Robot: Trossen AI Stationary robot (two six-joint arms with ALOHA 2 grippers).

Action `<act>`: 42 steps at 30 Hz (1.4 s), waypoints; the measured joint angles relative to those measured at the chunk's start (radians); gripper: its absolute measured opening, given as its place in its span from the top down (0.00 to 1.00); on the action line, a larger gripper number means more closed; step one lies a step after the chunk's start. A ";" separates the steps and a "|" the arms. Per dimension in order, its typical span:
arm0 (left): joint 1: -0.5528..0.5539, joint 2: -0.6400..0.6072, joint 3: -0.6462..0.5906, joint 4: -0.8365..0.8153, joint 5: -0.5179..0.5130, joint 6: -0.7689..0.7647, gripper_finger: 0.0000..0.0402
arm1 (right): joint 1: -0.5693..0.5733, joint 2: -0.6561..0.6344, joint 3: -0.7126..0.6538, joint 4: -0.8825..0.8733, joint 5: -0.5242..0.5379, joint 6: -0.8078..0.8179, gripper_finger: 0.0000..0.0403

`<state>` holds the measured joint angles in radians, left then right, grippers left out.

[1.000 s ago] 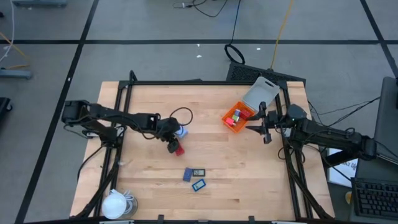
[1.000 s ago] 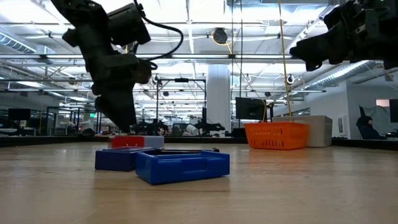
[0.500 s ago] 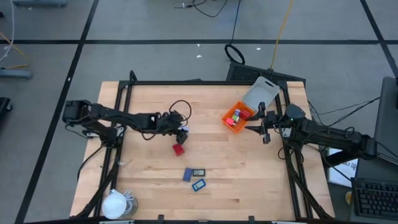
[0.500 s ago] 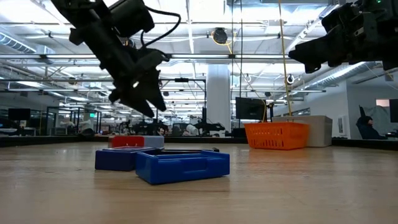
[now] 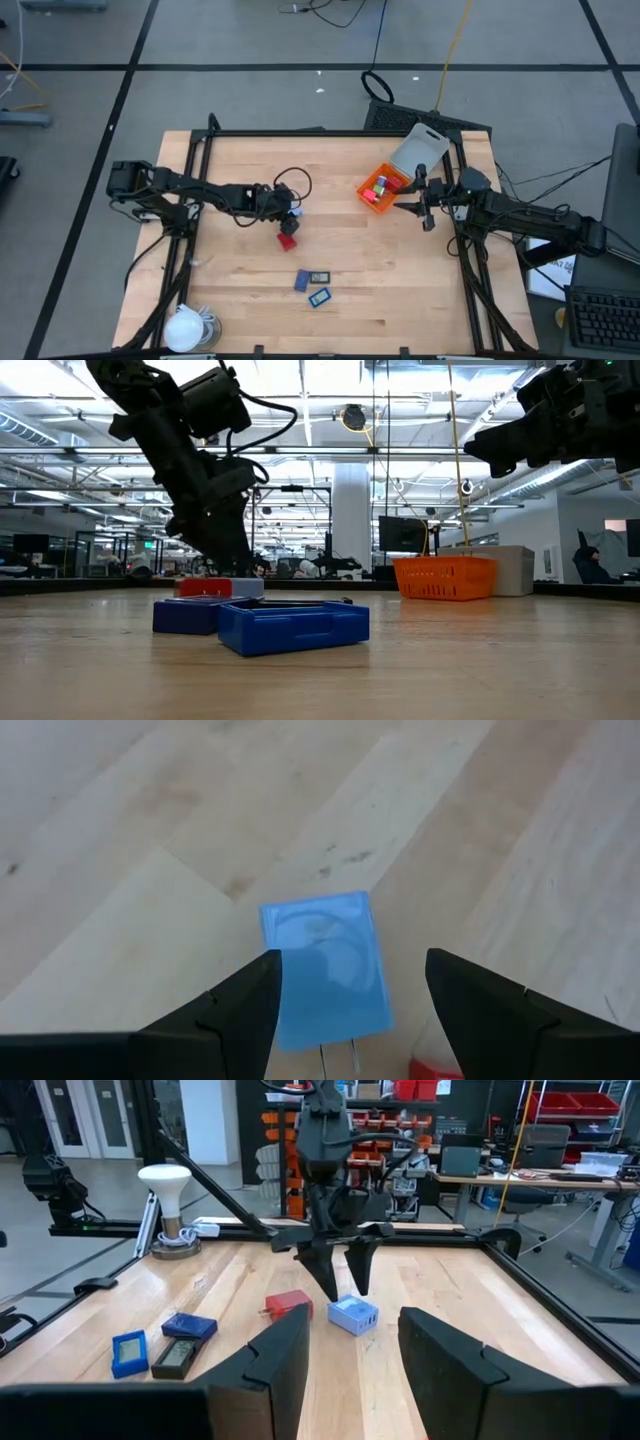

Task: Pick & Place Office items
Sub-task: Put the blue charger adapter into the orange bin

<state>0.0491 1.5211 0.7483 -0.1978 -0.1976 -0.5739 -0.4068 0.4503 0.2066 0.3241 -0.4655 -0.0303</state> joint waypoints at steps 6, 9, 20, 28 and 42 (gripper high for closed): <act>-0.002 0.000 -0.014 -0.026 -0.053 0.011 0.38 | 0.000 0.000 0.000 0.000 0.001 0.000 0.64; -0.004 0.000 -0.014 -0.066 -0.010 0.010 0.38 | 0.000 0.000 0.000 0.000 0.001 0.000 0.64; -0.019 0.000 -0.015 -0.046 -0.003 -0.033 0.38 | 0.000 0.000 0.000 0.000 0.001 0.000 0.64; -0.019 0.009 -0.013 -0.031 0.050 -0.038 0.38 | 0.000 0.000 0.000 0.000 0.001 0.000 0.64; -0.017 0.145 -0.011 0.022 0.036 -0.037 0.38 | 0.000 0.004 0.000 0.001 0.001 -0.008 0.64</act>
<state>0.0326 1.6665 0.7368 -0.1755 -0.1616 -0.6113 -0.4065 0.4544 0.2066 0.3247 -0.4647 -0.0380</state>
